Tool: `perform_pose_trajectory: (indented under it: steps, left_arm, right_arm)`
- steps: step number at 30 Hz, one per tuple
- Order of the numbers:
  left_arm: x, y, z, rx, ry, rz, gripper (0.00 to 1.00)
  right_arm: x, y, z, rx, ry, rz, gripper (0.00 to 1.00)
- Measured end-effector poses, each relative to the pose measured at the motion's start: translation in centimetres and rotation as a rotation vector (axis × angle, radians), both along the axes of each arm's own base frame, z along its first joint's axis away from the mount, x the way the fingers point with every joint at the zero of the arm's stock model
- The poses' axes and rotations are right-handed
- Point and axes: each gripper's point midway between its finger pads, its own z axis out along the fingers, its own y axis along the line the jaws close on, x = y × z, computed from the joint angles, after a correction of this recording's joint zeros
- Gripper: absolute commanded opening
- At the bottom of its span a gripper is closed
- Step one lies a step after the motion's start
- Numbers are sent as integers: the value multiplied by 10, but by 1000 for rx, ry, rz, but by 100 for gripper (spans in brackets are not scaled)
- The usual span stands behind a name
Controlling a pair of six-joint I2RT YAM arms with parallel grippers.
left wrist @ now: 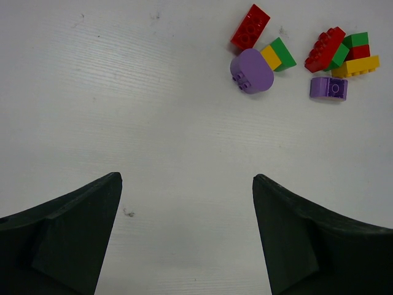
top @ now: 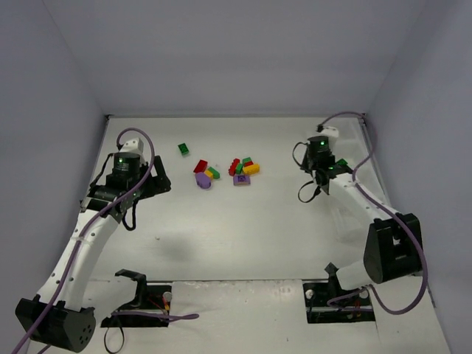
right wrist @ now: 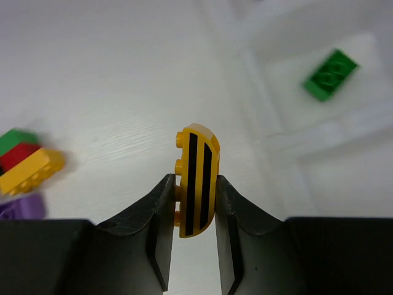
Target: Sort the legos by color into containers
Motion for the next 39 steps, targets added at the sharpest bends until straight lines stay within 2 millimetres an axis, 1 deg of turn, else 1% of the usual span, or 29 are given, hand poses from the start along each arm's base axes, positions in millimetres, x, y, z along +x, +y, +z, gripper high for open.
perform_pose_trajectory:
  steps: [1,3,4,6,8,9,11,16,17,19,20,21,22,24,25,26,30,32,33,35,39]
  left_arm:
    - [0,0,0,0,0,0,81]
    - [0,0,0,-1,0,0,81]
    - [0,0,0,-1,0,0,81]
    - [0,0,0,-1,0,0,81]
    - [0,0,0,-1,0,-1,81]
    - [0,0,0,-1,0,-1,81]
    - [0,-1,0,-3,0,-3,81]
    - [0,-1,0,-6,-1,-5,81]
    - [0,-1,1,-6,-3,-5,81]
    - [0,-1,2,-7,-6,-6,81]
    - [0,-1,2,-7,-8,-6,81]
    - [-1,-1,3,-8,-10,-6,81]
    - [-1,-1,3,-8,-13,-6,81]
    - [-2,-1,4,-9,-15,-6,81]
    - [-2,-1,3,-9,-16,-6,81]
    - [-3,-1,3,-9,-15,-6,81]
    - [-4,-1,1,-8,-12,-6,81]
    - [-4,-1,1,-8,-13,-7,81]
    - [-4,-2,1,-8,-12,-10,81]
    - [-4,-2,1,-8,-12,-11,81]
    - [-4,-4,1,-8,-12,-18,81]
  right_arm:
    - [-2,-24,2,7,-3,-83,0]
    - [-9,-64,0,20,5,-221,0]
    - [-14,-80,-3,27,12,-278,0]
    - [-26,-111,-10,38,38,-386,0]
    - [-34,-134,-15,49,55,-466,0]
    - [-37,-142,-16,54,60,-493,0]
    - [-40,-148,-17,61,65,-519,0]
    - [-42,-149,-16,76,63,-536,0]
    - [-43,-150,-16,80,64,-542,3]
    - [-45,-153,-18,88,70,-561,12]
    - [-47,-155,-19,91,74,-573,24]
    - [-48,-158,-20,95,75,-584,32]
    - [-50,-160,-20,100,77,-597,42]
    - [-51,-163,-21,106,78,-611,50]
    - [-51,-164,-21,106,79,-613,52]
    - [-51,-164,-22,108,81,-613,54]
    - [-50,-157,-26,119,97,-582,55]
    - [-47,-148,-26,114,106,-536,55]
    - [-44,-140,-25,105,104,-494,55]
    - [-32,-114,-20,102,86,-360,59]
    - [-13,-26,-5,111,45,34,63]
